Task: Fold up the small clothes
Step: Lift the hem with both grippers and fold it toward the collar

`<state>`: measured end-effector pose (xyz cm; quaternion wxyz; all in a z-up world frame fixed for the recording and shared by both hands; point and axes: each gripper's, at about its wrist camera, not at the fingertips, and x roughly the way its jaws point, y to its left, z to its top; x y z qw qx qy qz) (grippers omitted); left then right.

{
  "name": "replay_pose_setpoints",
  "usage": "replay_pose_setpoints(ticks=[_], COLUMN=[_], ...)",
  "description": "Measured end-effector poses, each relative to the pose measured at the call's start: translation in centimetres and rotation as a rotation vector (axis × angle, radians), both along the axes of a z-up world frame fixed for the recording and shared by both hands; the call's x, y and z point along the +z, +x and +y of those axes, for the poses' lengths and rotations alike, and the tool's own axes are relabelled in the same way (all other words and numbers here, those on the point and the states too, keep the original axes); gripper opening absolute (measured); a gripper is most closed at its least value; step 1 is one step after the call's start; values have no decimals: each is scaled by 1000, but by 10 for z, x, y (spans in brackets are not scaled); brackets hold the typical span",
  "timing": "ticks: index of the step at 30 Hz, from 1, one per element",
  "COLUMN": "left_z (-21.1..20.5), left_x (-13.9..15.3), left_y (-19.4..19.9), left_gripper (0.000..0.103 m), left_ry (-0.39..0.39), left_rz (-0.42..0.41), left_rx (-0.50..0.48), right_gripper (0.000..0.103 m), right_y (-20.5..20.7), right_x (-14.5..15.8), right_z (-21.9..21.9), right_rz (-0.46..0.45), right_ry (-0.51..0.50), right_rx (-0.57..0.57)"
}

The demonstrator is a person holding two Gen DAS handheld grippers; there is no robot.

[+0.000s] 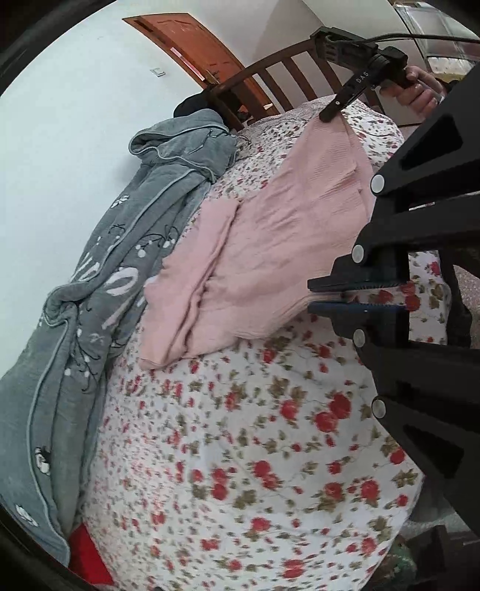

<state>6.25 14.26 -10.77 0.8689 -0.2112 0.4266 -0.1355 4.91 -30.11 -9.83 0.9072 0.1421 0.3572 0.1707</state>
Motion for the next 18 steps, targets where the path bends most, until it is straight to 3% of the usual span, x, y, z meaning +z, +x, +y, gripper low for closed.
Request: replay_pose_setpoints(ticks=[18], left_z=[-6], left_x=[49], left_y=[79], left_gripper=[6], left_ry=[-72], left_rz=[-80], left_rx=[2], right_gripper=[5], right_y=[69], right_x=[22], right_z=[-3], right_rz=[40], right_ry=[31], right_rx=[-31])
